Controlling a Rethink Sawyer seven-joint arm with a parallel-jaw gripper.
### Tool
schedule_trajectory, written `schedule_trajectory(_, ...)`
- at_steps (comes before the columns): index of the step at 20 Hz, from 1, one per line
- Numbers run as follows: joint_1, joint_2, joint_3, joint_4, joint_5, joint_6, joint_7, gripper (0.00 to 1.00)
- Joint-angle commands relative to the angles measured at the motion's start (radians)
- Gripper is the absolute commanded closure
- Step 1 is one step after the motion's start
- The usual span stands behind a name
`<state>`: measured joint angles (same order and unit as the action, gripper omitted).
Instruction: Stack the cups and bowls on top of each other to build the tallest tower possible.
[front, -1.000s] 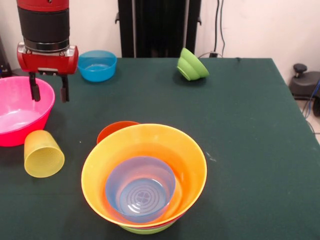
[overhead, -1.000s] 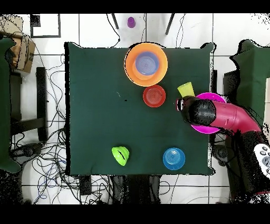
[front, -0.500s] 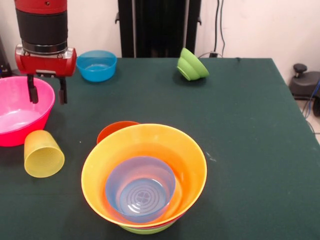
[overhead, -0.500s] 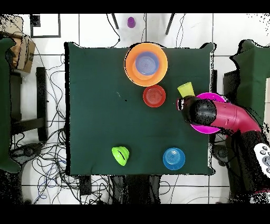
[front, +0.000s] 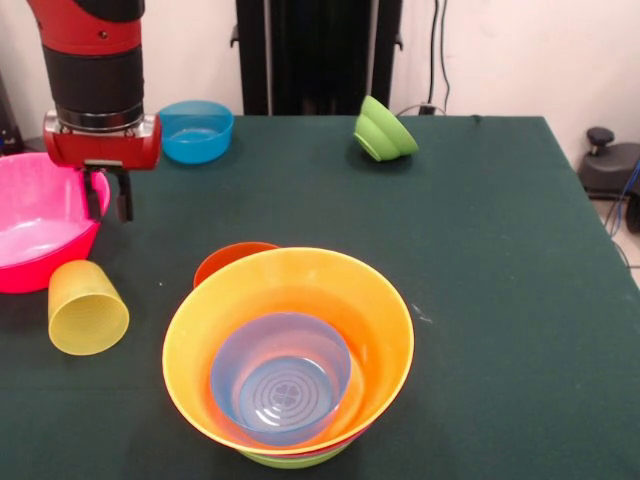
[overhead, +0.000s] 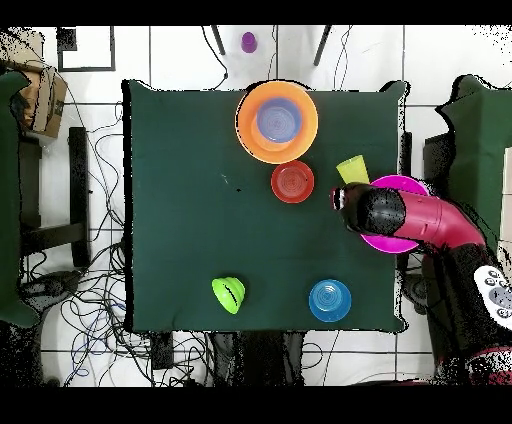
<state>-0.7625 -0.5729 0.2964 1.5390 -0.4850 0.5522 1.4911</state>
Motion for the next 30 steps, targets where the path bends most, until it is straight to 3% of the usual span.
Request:
schedule_trajectory(1,0.011,0.034,0.001,-0.048,0.018,-0.023,0.095,1.00)
schedule_trajectory(15,0.023,0.028,-0.015,-0.054,0.041,-0.007,0.101,1.00)
schedule_trajectory(19,-0.006,-0.142,0.003,0.022,0.107,0.164,0.025,1.00)
schedule_trajectory(21,-0.039,-0.173,0.018,0.057,0.129,0.154,0.015,1.00)
schedule_trajectory(26,-0.085,-0.088,0.020,0.045,0.112,0.042,0.016,1.00)
schedule_trajectory(30,-0.099,-0.052,0.029,0.030,0.100,0.017,0.004,1.00)
